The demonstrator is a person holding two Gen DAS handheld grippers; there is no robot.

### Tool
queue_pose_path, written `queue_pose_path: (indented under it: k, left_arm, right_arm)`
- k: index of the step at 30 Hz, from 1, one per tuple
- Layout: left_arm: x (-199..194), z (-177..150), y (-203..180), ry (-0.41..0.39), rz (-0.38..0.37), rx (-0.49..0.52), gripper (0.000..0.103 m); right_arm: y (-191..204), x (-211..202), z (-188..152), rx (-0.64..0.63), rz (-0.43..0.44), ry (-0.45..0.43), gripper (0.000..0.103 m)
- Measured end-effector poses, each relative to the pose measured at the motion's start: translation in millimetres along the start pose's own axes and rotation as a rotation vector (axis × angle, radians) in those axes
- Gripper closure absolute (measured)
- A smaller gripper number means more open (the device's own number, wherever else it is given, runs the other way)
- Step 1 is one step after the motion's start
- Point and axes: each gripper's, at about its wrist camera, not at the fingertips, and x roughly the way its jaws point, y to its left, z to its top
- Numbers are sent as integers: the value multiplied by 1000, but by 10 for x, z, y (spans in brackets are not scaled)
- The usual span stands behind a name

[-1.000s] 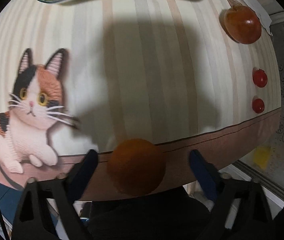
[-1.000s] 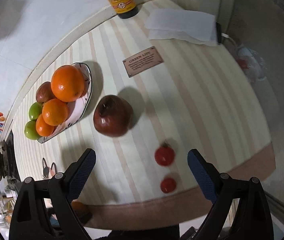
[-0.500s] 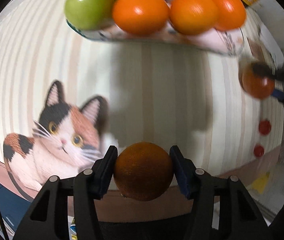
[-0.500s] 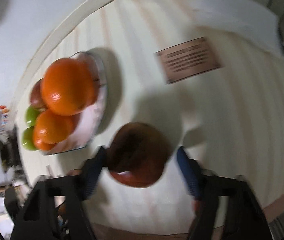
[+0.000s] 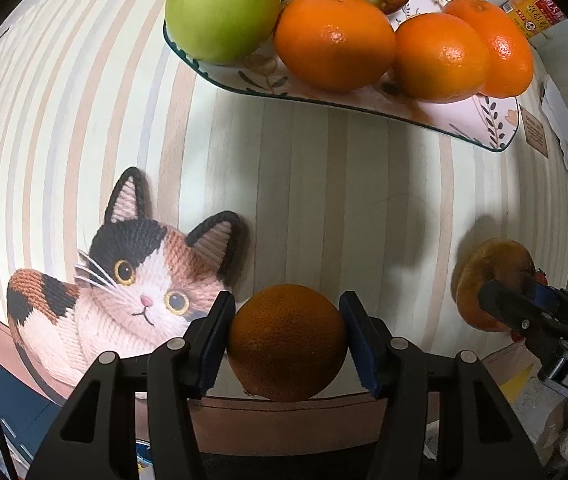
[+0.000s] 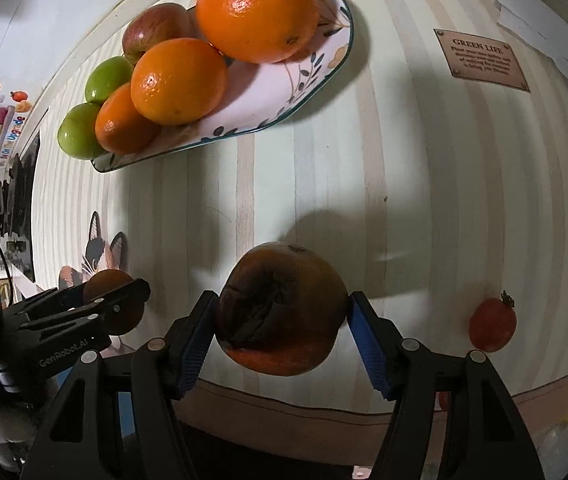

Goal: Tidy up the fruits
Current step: 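Place the small orange on the plate with the left tool while the right tool places the pear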

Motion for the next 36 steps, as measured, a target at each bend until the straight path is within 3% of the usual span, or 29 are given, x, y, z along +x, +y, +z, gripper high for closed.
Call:
queue_pose_path:
  k: [4,10,17,21,25,30,36]
  left_arm:
    - [81,177,-11,-7,-5,2,51]
    - [-351,267,23,-64,-57,5,51]
    - [-1045,576,-16,-188,-135,17,51]
    - [-1264,910,10,-236,-114,20,51]
    - [-1246,1191,27,-250,-51,22,51]
    - [-1017,1596,52,-207,-6,-2,51]
    - [-705,1753,-68,-134,4,7,51]
  right_arm:
    - [6,4,30,-14,0,14,34]
    - [42,-110,13,-27,1,-21,35]
    - [-85,-610,291,86,84,-207,35]
    - [-188,-649,504,189,137,-281,35]
    - [-192,-474,595,252,176,-285,35]
    - [-166,-353,541,301,230,-332,35]
    - [-119,-260,508,303,241,-336,34]
